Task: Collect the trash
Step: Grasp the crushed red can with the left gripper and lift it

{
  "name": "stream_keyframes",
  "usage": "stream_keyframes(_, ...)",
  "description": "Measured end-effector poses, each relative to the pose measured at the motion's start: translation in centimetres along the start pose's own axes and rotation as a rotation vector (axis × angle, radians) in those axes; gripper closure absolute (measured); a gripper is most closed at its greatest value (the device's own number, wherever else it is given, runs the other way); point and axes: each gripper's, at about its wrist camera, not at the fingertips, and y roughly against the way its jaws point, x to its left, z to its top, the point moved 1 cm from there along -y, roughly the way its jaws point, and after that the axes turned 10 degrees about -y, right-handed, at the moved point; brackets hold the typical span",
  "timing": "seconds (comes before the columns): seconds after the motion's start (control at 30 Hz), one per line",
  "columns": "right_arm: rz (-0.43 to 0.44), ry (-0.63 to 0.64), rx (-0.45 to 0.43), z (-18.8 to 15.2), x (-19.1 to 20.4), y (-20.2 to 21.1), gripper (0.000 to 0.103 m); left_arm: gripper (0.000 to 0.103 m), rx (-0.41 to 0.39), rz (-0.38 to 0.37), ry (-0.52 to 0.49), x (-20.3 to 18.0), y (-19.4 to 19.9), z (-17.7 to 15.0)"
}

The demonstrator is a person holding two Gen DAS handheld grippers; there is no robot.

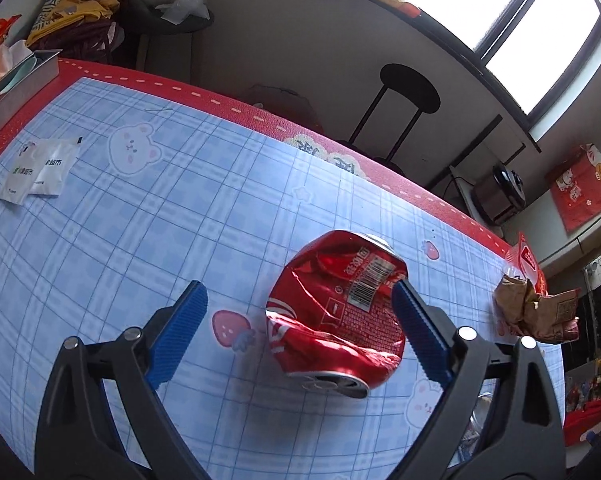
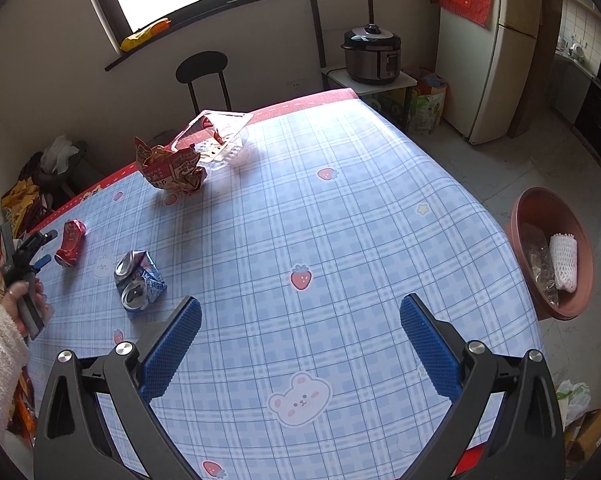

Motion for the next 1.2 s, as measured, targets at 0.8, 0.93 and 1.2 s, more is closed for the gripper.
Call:
stream_keyframes(0.8, 0.02, 0.093, 0.082, -1.0, 4.5, -3.6, 0.006, 0.062, 0.129, -0.192, -0.196, -3.0, -2.9, -0.9)
stream_keyframes(0.93, 0.04, 0.09, 0.098, -1.0, 4.9, -4.3, 0.006, 0.065, 0.155, -0.203, -0.312, -6.5, -1.8, -2.1)
stream_keyframes(1.2, 0.15, 0.151, 0.167, -1.9, 8.1, -7.0, 0.006, 0.093, 0.103, -0.147, -0.328, -9.5, 1.9, -4.0)
